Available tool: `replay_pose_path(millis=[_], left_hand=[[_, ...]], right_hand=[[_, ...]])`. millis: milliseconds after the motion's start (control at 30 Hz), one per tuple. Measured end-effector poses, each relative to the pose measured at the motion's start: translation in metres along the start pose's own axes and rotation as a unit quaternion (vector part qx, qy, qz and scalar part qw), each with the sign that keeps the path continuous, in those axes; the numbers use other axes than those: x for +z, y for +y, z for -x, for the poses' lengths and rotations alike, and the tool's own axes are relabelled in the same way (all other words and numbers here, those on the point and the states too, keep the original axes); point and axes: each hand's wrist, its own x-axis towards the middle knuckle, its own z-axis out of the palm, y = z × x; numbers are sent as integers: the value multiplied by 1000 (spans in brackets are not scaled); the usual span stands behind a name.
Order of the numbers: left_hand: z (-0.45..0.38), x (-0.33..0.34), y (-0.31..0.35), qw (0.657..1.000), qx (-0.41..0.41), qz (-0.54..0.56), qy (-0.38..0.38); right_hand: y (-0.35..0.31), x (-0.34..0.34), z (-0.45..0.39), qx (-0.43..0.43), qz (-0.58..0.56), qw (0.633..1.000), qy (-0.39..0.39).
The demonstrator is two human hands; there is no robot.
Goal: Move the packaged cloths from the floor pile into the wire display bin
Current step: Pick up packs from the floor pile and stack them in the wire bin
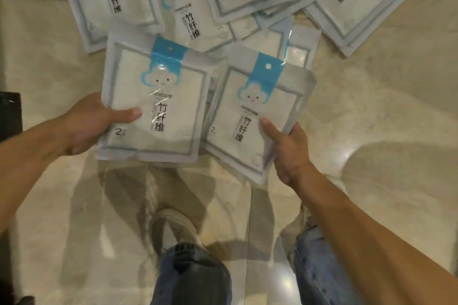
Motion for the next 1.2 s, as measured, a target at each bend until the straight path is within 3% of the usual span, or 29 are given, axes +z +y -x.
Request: replay_pose_path(millis=[200,400,567,733,967,1200], left_hand=[[110,-13,61,990,27,126,63],[245,-41,144,985,54,149,73],[390,-78,223,961,118,233,93],[548,-116,287,946,179,246,109],[741,-138,303,920,243,261,163],[865,-157,272,862,277,318,282]], right_hand=[[-125,-32,67,-21,45,999,-21],[-280,-29,176,-25,83,991,-100],[-410,-9,313,-36,119,979,-160],[-521,12,466,-81,155,962,-212],[-599,36,630,-109,173,933,-296],[-624,82,696,-118,234,877,-402]])
